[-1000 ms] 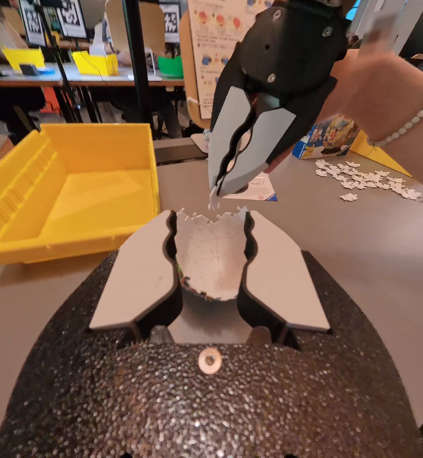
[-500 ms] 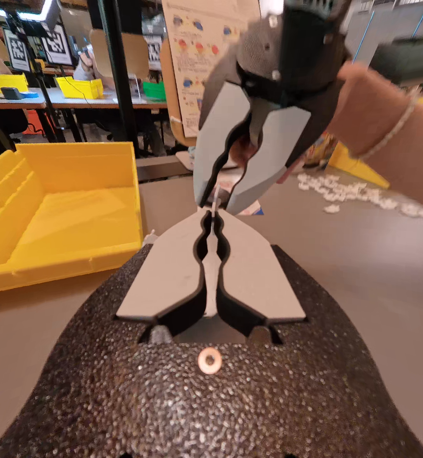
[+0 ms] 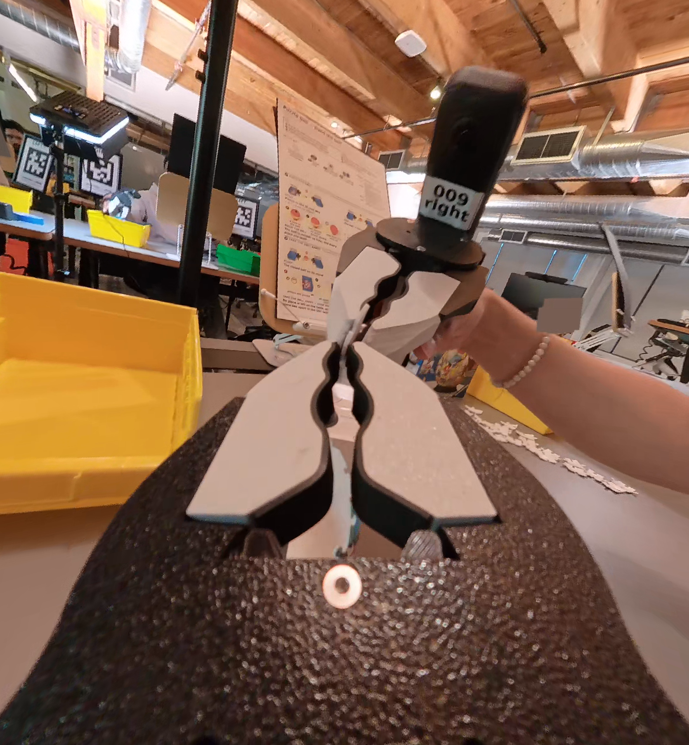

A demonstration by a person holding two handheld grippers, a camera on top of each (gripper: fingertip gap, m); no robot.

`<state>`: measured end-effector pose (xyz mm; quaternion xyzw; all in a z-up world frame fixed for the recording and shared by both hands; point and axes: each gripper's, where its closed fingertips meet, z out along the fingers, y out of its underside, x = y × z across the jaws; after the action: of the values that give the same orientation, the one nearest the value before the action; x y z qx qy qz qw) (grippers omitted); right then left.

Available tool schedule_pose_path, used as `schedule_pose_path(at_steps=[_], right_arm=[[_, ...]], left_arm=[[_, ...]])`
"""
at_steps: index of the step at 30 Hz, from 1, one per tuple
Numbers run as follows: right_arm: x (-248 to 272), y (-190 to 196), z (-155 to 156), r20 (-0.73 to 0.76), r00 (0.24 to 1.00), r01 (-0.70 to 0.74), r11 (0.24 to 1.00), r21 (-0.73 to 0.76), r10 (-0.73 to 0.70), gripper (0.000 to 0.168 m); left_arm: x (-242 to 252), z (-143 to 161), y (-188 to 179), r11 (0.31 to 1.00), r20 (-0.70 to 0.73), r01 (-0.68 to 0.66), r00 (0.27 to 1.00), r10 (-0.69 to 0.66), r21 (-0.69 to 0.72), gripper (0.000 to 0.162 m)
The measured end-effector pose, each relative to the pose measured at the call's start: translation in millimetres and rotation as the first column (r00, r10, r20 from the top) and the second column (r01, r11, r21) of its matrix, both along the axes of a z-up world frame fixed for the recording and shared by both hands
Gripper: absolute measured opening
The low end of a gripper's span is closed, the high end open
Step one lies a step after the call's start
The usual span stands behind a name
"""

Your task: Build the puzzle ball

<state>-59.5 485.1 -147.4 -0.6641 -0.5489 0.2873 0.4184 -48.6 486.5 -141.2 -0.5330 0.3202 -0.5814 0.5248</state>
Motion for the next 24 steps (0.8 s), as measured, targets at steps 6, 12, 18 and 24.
schedule_pose_path(at_steps=[6,12,18,24], right_arm=[[30.9,23.3,-49.1,0.32,0.939,0.157,0.985,-0.071,-0.127,0.003],[49.6,43.7,-88.0,0.501,0.846,0.278,0.952,-0.125,-0.182,0.003],[62.3,54.6,-107.0,0.574,0.786,0.356,0.927,-0.118,-0.229,0.003],[69.0,62.1,-115.4,0.575,0.78,0.371,0.923,-0.106,-0.248,0.003]], left_arm=[[-19.7,-23.0,30.8,0.979,-0.222,-0.2,0.954,0.2,0.024,0.035],[-29.6,-83.9,47.2,0.942,-0.553,-0.31,0.811,0.191,-0.128,0.059],[-0.5,-128.9,24.1,0.938,-0.664,-0.228,0.747,-0.003,-0.261,0.067],[6.5,-155.4,23.2,0.922,-0.745,-0.292,0.667,0.005,-0.255,0.056]])
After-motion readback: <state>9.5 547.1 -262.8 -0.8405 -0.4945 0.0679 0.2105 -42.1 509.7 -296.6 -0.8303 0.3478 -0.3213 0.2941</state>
